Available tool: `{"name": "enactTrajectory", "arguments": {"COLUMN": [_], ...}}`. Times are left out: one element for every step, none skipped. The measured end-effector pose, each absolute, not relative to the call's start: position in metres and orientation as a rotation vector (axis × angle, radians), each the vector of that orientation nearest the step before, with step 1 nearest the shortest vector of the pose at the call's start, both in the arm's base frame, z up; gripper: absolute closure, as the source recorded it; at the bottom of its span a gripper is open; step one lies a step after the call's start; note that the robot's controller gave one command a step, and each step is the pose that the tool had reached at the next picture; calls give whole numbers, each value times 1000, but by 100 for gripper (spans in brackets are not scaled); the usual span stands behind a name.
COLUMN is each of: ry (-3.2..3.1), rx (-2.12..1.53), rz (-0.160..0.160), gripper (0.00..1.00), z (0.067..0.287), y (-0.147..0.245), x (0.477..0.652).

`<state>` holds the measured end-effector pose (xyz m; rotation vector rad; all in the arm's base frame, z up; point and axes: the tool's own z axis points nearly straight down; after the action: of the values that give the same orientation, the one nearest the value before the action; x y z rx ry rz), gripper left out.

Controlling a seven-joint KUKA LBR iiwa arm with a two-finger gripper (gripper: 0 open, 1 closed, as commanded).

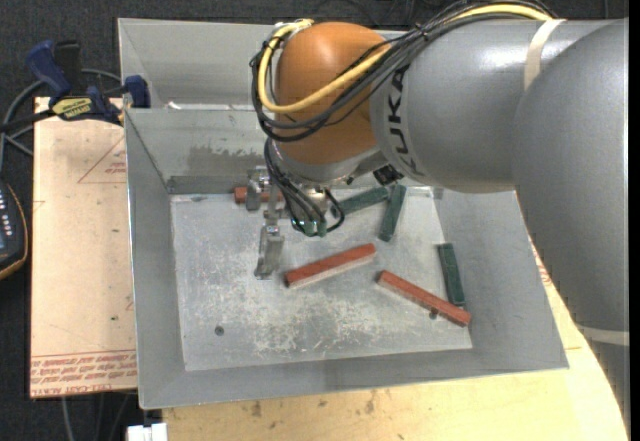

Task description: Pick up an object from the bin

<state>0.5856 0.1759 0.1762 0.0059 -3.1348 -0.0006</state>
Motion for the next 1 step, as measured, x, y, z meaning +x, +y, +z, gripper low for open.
{"name": "enactTrajectory", "arguments": {"ry": [-3124], "rx": [321], "rz": [-1], "gripper": [0], "z": [69], "y": [86], "x": [626]}}
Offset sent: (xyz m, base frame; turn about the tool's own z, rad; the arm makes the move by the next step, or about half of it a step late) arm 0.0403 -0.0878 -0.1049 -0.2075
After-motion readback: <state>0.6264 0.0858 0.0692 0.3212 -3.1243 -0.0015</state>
